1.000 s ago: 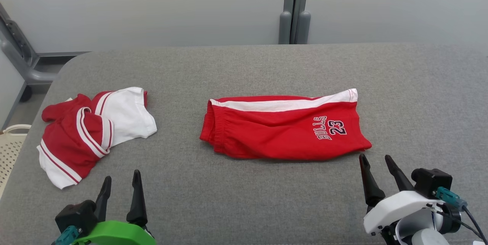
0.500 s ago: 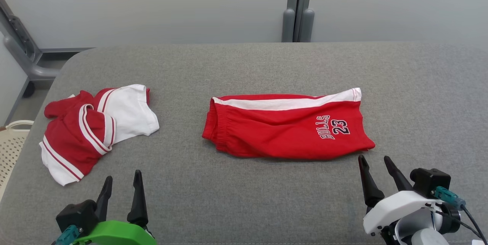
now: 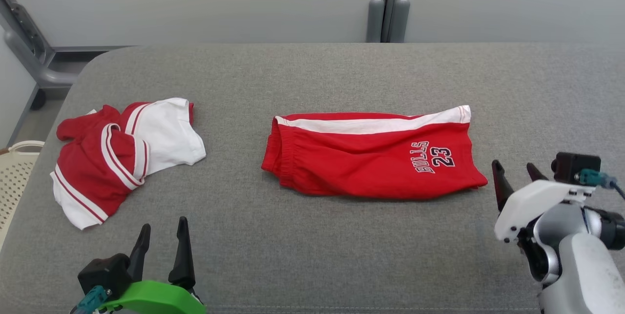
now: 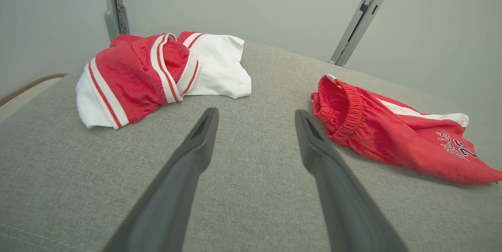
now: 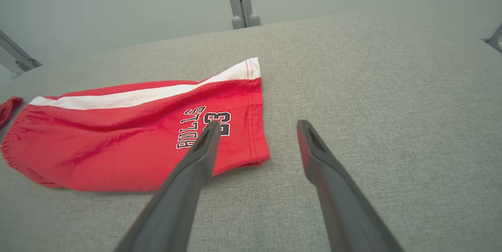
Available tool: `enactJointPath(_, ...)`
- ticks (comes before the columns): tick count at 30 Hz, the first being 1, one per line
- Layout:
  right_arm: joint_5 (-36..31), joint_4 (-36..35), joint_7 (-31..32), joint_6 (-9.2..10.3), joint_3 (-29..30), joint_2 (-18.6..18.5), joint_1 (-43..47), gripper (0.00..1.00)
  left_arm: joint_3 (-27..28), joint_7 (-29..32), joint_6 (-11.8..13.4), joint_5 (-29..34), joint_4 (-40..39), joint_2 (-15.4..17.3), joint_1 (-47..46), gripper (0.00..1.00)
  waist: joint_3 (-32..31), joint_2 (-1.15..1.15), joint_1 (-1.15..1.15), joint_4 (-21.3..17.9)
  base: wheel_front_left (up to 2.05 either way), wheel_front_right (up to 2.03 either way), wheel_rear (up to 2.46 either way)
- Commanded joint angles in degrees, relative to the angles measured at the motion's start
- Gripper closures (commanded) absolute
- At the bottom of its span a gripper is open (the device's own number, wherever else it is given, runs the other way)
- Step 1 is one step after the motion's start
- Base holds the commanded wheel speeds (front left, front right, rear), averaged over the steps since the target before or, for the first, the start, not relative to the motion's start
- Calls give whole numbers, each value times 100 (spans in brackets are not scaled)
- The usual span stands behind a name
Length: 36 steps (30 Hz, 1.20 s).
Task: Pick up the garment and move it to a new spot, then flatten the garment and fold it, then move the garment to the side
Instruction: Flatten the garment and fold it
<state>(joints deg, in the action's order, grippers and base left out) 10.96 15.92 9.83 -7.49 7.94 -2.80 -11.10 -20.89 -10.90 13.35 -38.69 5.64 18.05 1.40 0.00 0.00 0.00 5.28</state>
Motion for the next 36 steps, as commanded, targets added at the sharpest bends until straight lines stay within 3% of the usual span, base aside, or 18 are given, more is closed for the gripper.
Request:
enactJointPath(1, -258, 37, 398, 0, 199, -18, -327, 0, -41, -5, -34, 38, 0, -16, -144, 0, 83, 0, 0, 57, 0, 0, 0)
enactJointPath(13, -902, 385, 2569, 0, 622, -121, -1393, 0, -183, 2, -159, 124, 85, -26, -450, 0, 560, 0, 0, 379, 0, 0, 0)
enactJointPath(20, -1044, 453, 3261, 0, 937, -281, -1964, 0, -251, 20, -222, 164, 113, -43, -665, 0, 955, 0, 0, 569, 0, 0, 0)
enactJointPath(21, -966, 599, 3494, 0, 1190, -341, -2214, 0, -318, 20, -286, 193, 130, -57, -826, 0, 1215, 0, 0, 690, 0, 0, 0)
enactJointPath(25, -939, 960, 3440, 0, 1546, -234, -2401, 0, -387, 13, -339, 205, 232, -51, -950, 0, 1430, 0, 0, 819, 0, 0, 0)
enactJointPath(36, -987, 1486, 3335, 0, 1767, -159, -2592, 0, -491, 51, -367, 202, 256, -94, -1023, 0, 1517, 0, 0, 984, 0, 0, 0)
